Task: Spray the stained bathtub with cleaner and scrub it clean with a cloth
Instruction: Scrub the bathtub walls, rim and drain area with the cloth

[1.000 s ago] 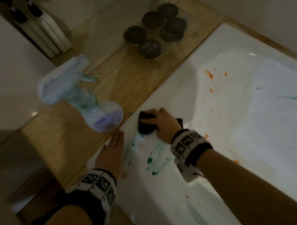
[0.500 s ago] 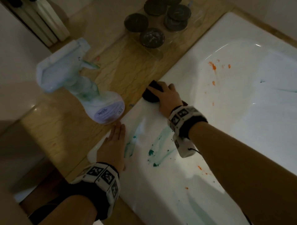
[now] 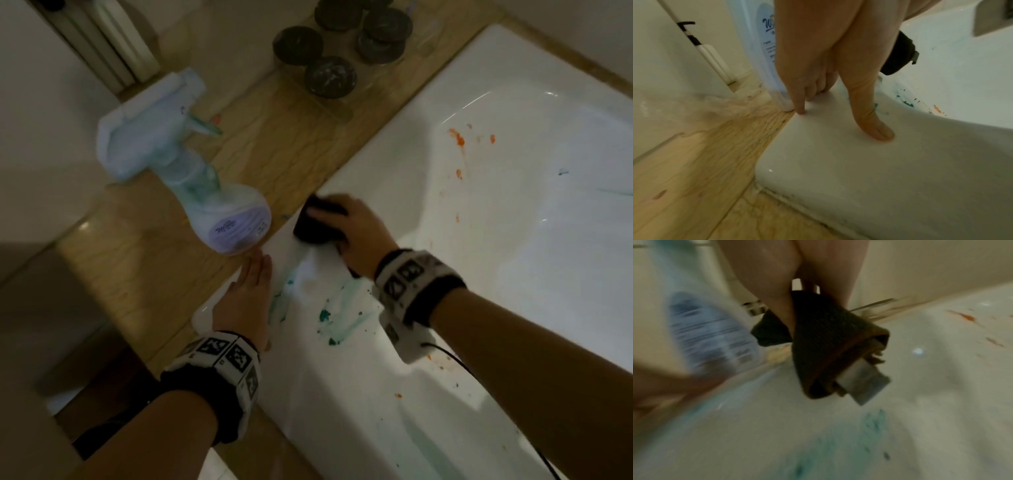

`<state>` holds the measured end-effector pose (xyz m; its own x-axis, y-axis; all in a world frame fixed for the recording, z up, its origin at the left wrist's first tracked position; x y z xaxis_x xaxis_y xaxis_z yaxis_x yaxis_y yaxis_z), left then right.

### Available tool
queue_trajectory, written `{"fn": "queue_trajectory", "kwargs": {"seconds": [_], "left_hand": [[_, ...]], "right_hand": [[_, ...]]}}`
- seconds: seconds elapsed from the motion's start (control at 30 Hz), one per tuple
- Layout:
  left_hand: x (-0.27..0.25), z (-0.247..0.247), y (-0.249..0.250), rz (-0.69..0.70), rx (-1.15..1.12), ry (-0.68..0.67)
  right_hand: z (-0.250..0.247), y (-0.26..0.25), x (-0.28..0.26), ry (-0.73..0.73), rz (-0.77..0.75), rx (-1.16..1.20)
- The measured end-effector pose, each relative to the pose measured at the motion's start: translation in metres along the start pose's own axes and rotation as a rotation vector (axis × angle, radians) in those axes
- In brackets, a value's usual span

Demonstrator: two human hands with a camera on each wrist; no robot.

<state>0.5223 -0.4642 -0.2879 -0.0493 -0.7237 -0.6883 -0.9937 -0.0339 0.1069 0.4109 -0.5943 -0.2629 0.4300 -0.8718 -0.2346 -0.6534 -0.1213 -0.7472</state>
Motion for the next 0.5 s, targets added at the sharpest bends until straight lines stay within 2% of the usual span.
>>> {"fn": "queue_trajectory", "kwargs": {"seconds": [0.03,0.1,0.2,0.27,0.4,0.47,0.5], "left_hand": [[0.0,0.0,0.0,0.001,0.001,0.012],[0.001,0.0,-0.001,0.004,-0.015,0.021],[0.001,0.002,-0.004,-0.011,-0.021,0.034],[-0.002,0.004,-0.008,-0.041,-0.003,0.042],[-0.007,0.011,-0.014,-0.066,0.001,0.017],[-0.01,0.017,-0.02,-0.068,-0.036,-0.06],[-0.011,0.019,-0.021,-0.039,-0.066,-0.087]], "right_hand": [[-0.004,0.002,0.013,0.009,0.065,-0.16],[0.006,0.005,0.024,-0.071,0.127,-0.442],[0.037,-0.014,0.012,-0.166,0.029,-0.573],[0.055,-0.02,-0.006,-0.212,-0.076,-0.546],[0.07,-0.019,-0.045,-0.315,-0.192,-0.343],[0.069,-0.019,-0.058,-0.354,-0.223,-0.307],[0.063,-0.015,-0.06,-0.321,-0.209,-0.299]]}}
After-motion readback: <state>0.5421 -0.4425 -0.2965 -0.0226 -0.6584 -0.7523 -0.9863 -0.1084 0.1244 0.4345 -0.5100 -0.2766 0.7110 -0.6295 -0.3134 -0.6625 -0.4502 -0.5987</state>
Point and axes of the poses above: each hand's wrist, its own x-axis towards the middle knuckle, its own z-axis out of the palm, y = z × x, the point moved 9 cm from there along x, towards the middle knuckle, and after that the axes turned 10 degrees about z, right-handed, at the moved point
